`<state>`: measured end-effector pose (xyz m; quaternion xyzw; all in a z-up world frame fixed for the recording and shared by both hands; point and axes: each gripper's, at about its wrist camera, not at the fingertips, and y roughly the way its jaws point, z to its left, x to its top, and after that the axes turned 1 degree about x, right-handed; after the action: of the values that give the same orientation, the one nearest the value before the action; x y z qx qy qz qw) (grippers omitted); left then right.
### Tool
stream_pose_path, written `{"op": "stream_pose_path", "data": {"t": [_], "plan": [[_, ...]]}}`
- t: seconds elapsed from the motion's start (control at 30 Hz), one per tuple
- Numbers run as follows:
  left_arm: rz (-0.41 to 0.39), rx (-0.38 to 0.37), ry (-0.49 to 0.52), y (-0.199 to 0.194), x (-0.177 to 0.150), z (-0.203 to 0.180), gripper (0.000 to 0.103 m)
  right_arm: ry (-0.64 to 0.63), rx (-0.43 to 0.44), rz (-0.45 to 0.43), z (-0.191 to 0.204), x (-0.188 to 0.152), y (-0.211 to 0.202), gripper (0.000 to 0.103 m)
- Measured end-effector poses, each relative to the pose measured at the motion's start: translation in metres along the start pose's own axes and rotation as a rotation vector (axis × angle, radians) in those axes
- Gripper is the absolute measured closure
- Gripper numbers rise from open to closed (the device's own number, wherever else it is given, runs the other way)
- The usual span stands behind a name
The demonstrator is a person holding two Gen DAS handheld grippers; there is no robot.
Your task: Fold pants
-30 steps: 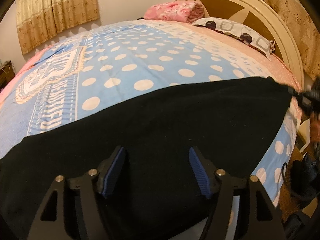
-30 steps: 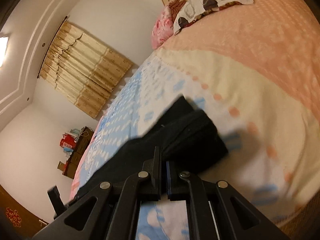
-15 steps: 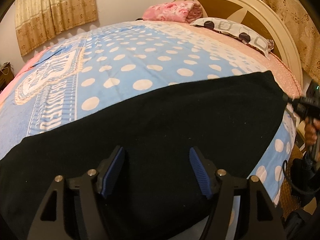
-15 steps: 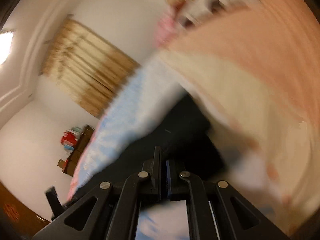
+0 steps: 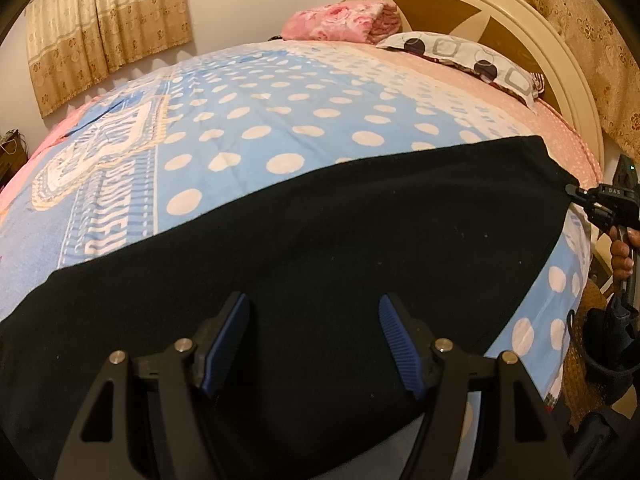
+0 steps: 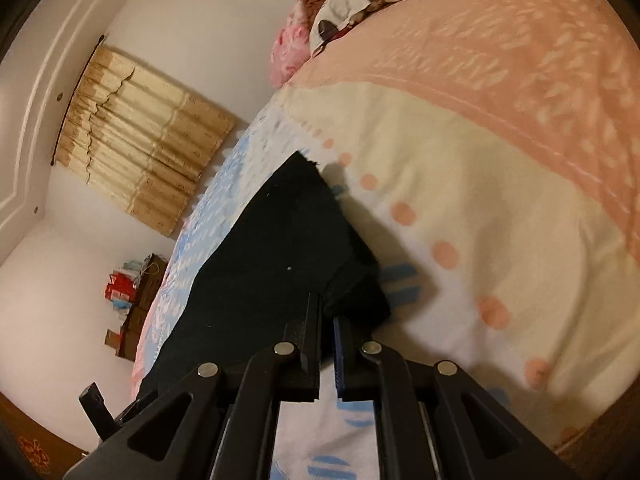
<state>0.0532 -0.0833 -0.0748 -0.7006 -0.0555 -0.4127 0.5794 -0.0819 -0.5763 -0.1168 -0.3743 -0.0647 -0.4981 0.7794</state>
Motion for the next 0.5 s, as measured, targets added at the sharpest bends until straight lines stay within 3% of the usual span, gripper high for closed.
{"op": "stream_pose_path", "data": {"t": [0.1,0.2,0.33,0.43,0.5], "plan": [[0.004,-0.016,-0.035,-0.003,0.002,0.003,0.032,-0.032,-0.041,-0.042,0.004,0.001,-0.017,0.080],[-0.017,-0.047,-0.071,-0.008,0.010,-0.001,0.032,-0.013,-0.037,-0.100,0.001,0.006,-0.033,0.054],[-0.038,-0.073,-0.021,-0.009,0.016,-0.029,0.032,0.014,-0.024,-0.123,-0.003,0.011,-0.038,0.053],[0.013,-0.051,0.020,0.006,0.006,-0.044,0.032,0.025,-0.019,-0.124,-0.002,0.008,-0.037,0.053],[-0.019,-0.026,0.053,0.003,-0.004,-0.046,0.032,0.026,0.006,-0.142,0.000,0.005,-0.041,0.053]]}}
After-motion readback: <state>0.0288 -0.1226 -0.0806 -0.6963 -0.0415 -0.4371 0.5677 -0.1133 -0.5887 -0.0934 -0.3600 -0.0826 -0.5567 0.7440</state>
